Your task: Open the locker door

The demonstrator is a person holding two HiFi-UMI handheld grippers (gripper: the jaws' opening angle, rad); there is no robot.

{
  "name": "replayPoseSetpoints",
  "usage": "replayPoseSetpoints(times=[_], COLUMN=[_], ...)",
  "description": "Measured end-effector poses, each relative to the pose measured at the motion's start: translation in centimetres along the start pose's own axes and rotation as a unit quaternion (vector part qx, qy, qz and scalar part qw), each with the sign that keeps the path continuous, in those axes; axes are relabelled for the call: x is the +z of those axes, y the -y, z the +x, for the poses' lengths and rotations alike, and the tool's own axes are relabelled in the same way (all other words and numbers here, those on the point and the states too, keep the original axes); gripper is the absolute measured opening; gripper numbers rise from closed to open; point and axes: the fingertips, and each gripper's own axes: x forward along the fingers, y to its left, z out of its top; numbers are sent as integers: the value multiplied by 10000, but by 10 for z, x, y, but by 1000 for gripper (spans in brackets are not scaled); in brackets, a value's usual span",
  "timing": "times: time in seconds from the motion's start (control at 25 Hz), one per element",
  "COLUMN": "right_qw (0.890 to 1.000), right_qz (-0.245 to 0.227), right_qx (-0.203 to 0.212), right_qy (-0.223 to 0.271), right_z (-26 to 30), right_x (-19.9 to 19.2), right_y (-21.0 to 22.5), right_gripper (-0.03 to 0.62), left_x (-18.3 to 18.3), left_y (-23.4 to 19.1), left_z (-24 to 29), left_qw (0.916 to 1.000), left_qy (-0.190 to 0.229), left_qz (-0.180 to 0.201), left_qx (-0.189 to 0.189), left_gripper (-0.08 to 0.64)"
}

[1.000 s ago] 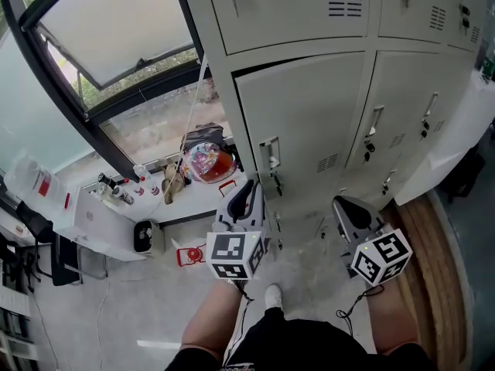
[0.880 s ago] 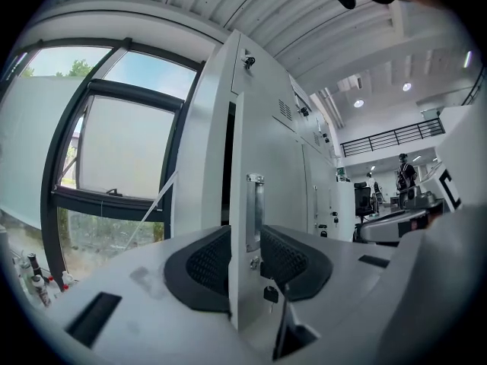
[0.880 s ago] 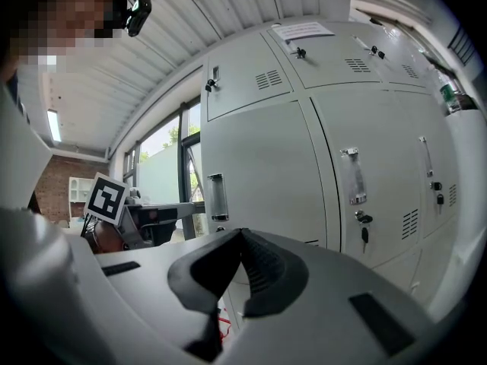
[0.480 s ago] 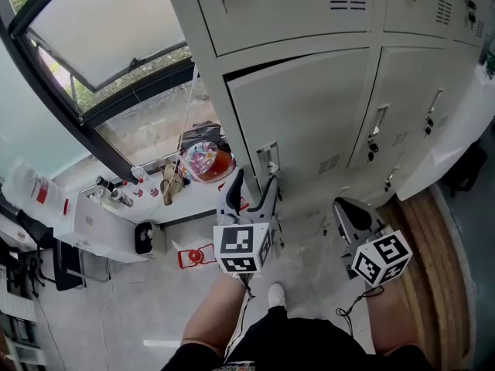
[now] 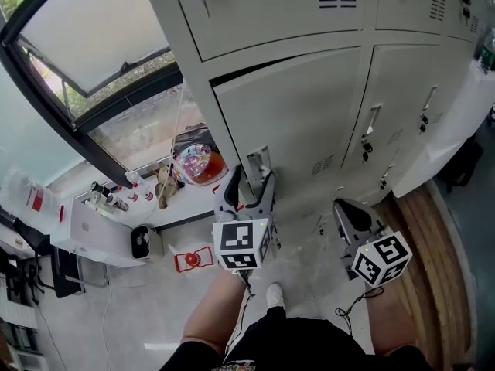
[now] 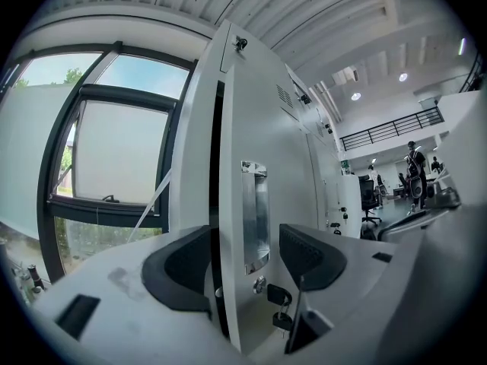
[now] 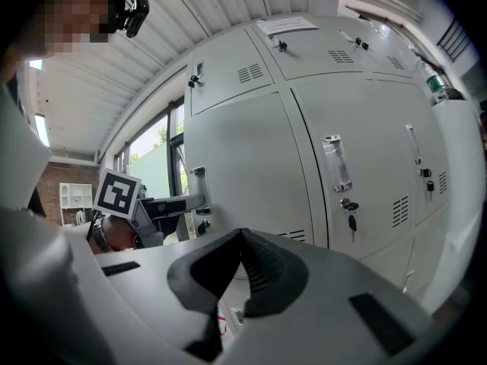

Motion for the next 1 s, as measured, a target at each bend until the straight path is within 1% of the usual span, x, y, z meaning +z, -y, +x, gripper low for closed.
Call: replayPoseSetpoints(times=[0.24,0.32,0.36,0.4,1.0], right_qw=[10000,10000,9999,9999,10000], right_qz=[18,28,35,40,38], right_qx=[-58,-80,-93,-103,-37], right_qy=[-10,-14,-17,-20,-15], right_z=[-4,-5,-6,-7,-7], right_x=[0,0,0,0,1], right_y=[6,8,9,10,9], right_gripper=[54,54,54,54,54], left_x=[1,0,0,0,0], left_y=[1,-2,-5,-8,-3], left_z=[9,9,9,8,2], left_qw=[10000,9999,9999,9998,9998], left_qy=[0,-19,-21,-24,-110], left_qz=[-74,-126,-153,-167,-155], left_qx=[-35,17,62,88,-2], left_gripper=[258,253,225,163,156])
